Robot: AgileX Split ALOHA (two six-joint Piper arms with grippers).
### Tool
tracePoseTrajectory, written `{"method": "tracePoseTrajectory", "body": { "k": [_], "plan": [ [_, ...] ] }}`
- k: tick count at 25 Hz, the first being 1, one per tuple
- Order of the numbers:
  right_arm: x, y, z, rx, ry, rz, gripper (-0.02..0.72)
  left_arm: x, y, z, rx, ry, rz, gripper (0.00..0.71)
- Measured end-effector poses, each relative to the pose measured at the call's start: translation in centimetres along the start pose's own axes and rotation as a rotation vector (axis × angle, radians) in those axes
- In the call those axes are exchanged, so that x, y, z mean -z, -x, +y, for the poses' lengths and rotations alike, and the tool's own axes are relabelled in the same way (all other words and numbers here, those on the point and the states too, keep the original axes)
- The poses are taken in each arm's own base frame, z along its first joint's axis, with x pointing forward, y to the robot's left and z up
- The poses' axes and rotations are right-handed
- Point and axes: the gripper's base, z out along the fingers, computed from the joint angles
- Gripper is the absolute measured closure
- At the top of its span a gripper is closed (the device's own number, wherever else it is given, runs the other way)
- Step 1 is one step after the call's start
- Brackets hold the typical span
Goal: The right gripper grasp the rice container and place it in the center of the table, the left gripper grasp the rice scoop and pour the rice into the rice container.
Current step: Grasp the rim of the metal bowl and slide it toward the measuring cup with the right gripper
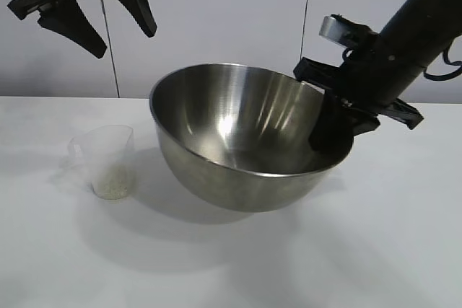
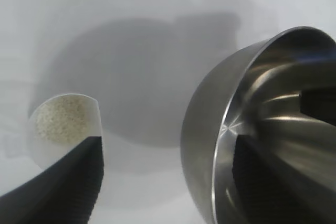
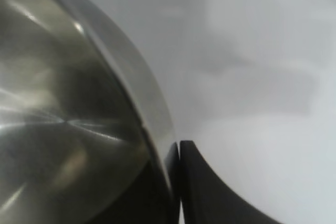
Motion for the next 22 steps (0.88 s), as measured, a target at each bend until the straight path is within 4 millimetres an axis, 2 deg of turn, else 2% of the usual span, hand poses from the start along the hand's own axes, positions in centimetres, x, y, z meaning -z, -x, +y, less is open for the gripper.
{"method": "tracePoseTrajectory", "body": {
  "k": [12,15,18,19,22],
  "plan": [
    [-0.49,0.23,-0.38,-0.005,-0.023,-0.021,0.675,0.00,-0.17,0.00,0.000,0.000,0.018,0.203],
    [-0.49,0.23,-0.35,-0.012,-0.020,-0.021,0.573,0.00,-0.17,0.00,0.000,0.000,0.019,0.203],
    [-0.38,0.26,-0.27,-0.027,-0.015,-0.026,0.382,0.00,-0.22,0.01,0.000,0.001,0.024,0.203],
    [-0.38,0.26,-0.25,-0.037,-0.013,-0.026,0.341,0.00,-0.25,0.01,0.000,0.001,0.027,0.203],
    [-0.31,0.27,-0.17,-0.066,-0.009,-0.017,0.284,0.01,-0.32,0.01,0.000,0.001,0.035,0.203]
  ]
}}
